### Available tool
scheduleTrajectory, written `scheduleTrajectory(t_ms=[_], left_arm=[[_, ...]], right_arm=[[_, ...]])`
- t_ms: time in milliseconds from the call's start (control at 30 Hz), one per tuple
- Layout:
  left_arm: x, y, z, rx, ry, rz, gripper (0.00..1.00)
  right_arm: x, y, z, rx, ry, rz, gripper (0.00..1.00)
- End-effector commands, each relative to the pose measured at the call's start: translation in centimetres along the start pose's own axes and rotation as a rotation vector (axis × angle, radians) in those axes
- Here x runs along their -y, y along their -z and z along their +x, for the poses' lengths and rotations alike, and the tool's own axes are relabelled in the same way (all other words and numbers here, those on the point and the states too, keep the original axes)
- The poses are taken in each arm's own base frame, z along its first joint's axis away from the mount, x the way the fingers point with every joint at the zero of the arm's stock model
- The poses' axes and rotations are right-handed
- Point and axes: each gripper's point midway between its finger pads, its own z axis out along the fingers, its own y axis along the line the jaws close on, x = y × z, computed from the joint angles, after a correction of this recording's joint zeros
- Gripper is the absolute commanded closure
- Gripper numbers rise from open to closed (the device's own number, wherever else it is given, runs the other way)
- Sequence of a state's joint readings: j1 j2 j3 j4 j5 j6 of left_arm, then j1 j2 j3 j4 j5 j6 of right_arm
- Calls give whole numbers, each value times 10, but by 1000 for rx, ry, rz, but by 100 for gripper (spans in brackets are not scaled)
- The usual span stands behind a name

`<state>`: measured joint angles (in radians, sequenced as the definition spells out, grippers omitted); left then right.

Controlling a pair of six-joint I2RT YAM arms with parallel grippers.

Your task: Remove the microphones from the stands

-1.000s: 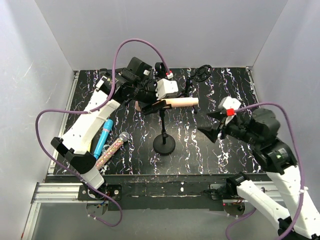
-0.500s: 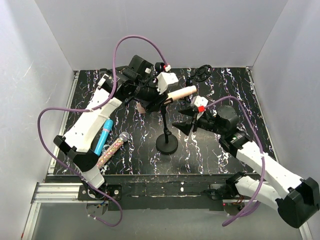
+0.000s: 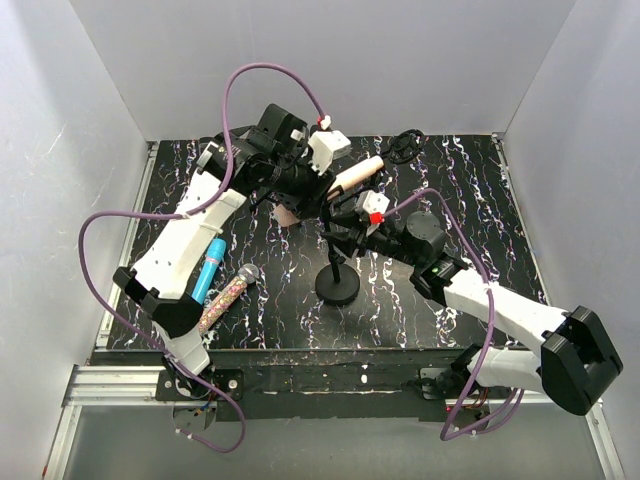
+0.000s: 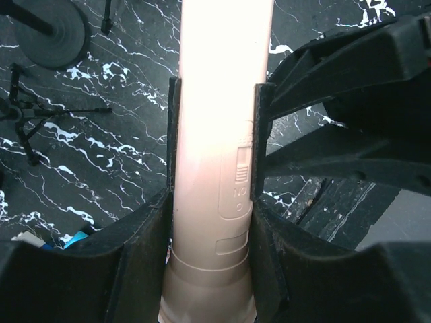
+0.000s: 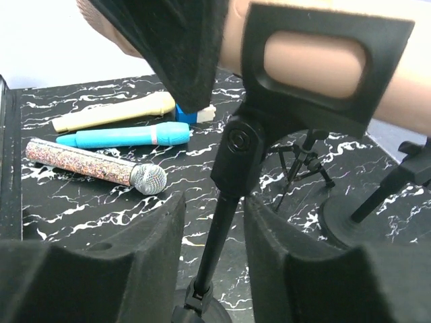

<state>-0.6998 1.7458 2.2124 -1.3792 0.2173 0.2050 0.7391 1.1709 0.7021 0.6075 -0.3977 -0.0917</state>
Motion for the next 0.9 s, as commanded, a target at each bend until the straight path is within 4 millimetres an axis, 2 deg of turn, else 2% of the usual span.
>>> scheduleTrajectory(t_ms=[0, 67, 100, 133, 200, 300, 367, 433, 467, 500, 533, 600, 767, 867], left_arm=[[6, 21, -17, 82, 35, 20, 100], [7, 22, -20, 93, 43, 42, 100], [6, 23, -21, 98, 44, 45, 100], [6, 23, -23, 104, 39, 46, 100], [2, 28, -32, 135, 16, 29, 100], [-8, 47, -58, 230, -13, -15, 100], [-11, 61, -71, 283, -40, -39, 100], [-11, 63, -68, 281, -45, -48, 100], [-11, 62, -65, 276, -42, -48, 100], [-12, 61, -61, 266, -32, -50, 100], [-11, 58, -57, 256, -23, -51, 100], [-14, 55, -53, 251, -5, -64, 100], [-22, 50, -55, 260, 56, -108, 100], [-30, 48, -57, 270, 84, -148, 100]], right_arm=[[-3, -7, -14, 61, 74, -19, 63], [-2, -6, -3, 36, 78, -6, 73], [0, -5, 2, 21, 78, 4, 83], [1, -5, 9, -2, 72, 11, 98], [5, -3, 23, -50, 57, 35, 99], [3, 2, 39, -96, 35, 37, 99], [6, 4, 43, -115, 10, 52, 99], [10, 5, 38, -108, -28, 82, 99], [11, 4, 32, -95, -42, 89, 94], [11, 3, 25, -81, -58, 88, 78], [11, 1, 16, -64, -64, 80, 66], [11, -3, 2, -30, -73, 72, 50], [13, -20, -21, 18, -128, 47, 23], [14, -35, -31, 41, -142, 33, 18]])
